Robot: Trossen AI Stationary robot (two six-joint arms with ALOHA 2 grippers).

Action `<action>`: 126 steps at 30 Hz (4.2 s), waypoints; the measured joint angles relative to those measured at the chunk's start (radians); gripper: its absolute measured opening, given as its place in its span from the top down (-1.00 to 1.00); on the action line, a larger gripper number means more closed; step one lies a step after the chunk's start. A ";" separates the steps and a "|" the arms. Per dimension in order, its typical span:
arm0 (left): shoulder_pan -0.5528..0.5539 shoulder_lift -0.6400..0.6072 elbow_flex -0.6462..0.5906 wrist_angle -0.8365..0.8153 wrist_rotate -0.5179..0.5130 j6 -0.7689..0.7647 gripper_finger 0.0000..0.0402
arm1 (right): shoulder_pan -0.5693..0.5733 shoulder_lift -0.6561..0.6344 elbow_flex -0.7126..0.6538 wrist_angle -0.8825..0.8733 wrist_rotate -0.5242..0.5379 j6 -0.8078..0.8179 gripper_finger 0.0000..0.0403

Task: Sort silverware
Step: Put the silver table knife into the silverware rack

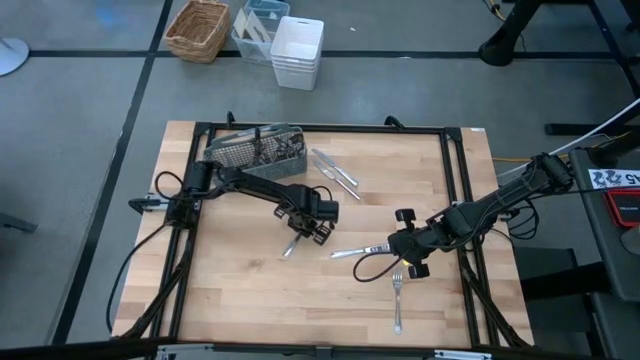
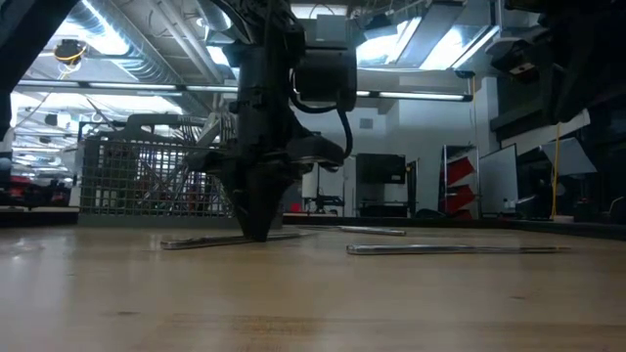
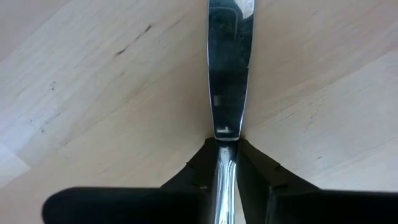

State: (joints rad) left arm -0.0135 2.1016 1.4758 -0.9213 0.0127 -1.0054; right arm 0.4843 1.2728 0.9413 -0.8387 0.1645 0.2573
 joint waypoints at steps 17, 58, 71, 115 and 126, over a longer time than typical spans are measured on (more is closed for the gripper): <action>0.001 -0.047 -0.002 -0.005 -0.061 -0.004 0.85 | 0.000 0.000 0.000 -0.001 0.000 0.000 0.77; -0.158 -0.627 0.002 -0.524 -1.053 -0.403 0.86 | 0.000 0.000 0.000 -0.001 0.000 0.000 0.77; -0.132 -0.636 -0.112 -0.648 -1.259 -0.514 0.84 | 0.000 0.000 0.000 0.004 0.000 0.000 0.77; 0.051 -0.772 -0.726 -0.121 -1.222 -0.584 0.24 | 0.000 0.000 0.000 0.037 0.000 0.627 0.77; -0.080 -0.970 -0.691 -0.123 -1.187 -0.436 0.23 | 0.046 0.015 -0.053 0.028 -0.041 1.143 0.77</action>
State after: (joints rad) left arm -0.0935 1.1313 0.7845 -1.0439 -1.1742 -1.4414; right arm 0.5304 1.2876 0.8880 -0.8109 0.1232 1.4006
